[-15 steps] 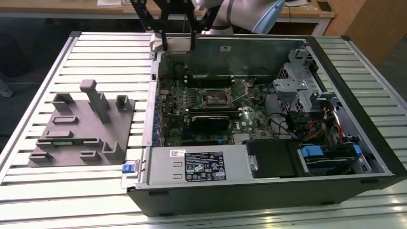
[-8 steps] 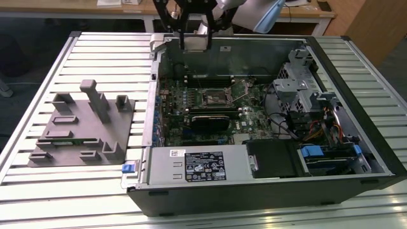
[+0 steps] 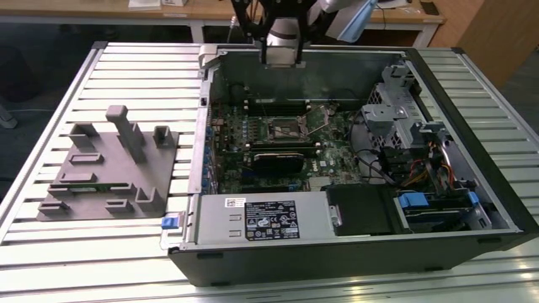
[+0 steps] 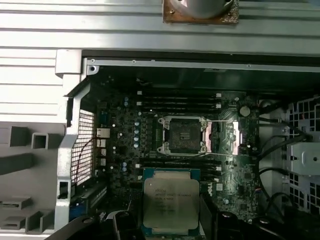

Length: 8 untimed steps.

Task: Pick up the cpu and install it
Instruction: 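Pick up the cpu and move it towards the insertion slot, then place the cpu into insertion slot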

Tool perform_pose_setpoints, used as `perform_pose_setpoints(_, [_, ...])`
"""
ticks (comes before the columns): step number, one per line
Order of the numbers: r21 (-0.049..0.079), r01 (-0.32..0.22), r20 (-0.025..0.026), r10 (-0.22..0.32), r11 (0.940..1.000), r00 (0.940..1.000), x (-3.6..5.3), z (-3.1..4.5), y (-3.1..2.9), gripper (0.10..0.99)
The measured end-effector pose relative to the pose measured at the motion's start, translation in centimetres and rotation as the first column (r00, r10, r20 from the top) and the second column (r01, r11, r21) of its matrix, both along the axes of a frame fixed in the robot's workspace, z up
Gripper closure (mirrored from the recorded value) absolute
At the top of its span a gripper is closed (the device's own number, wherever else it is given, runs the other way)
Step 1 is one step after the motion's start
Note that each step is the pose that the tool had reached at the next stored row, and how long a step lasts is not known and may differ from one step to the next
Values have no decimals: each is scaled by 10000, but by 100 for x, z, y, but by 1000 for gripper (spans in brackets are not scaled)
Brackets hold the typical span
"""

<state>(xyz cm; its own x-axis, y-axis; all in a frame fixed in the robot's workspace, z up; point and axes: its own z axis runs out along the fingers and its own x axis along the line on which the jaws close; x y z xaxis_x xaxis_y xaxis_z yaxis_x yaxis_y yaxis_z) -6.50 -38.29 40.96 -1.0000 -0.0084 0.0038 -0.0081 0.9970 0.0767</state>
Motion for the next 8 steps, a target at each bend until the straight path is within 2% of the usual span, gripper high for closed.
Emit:
perform_pose_setpoints(5, [0,0,0,0,10000,10000,191,-14,51,541])
perform_pose_setpoints(8, [-5,9,0,-9,10000,10000,258,-17,57,541])
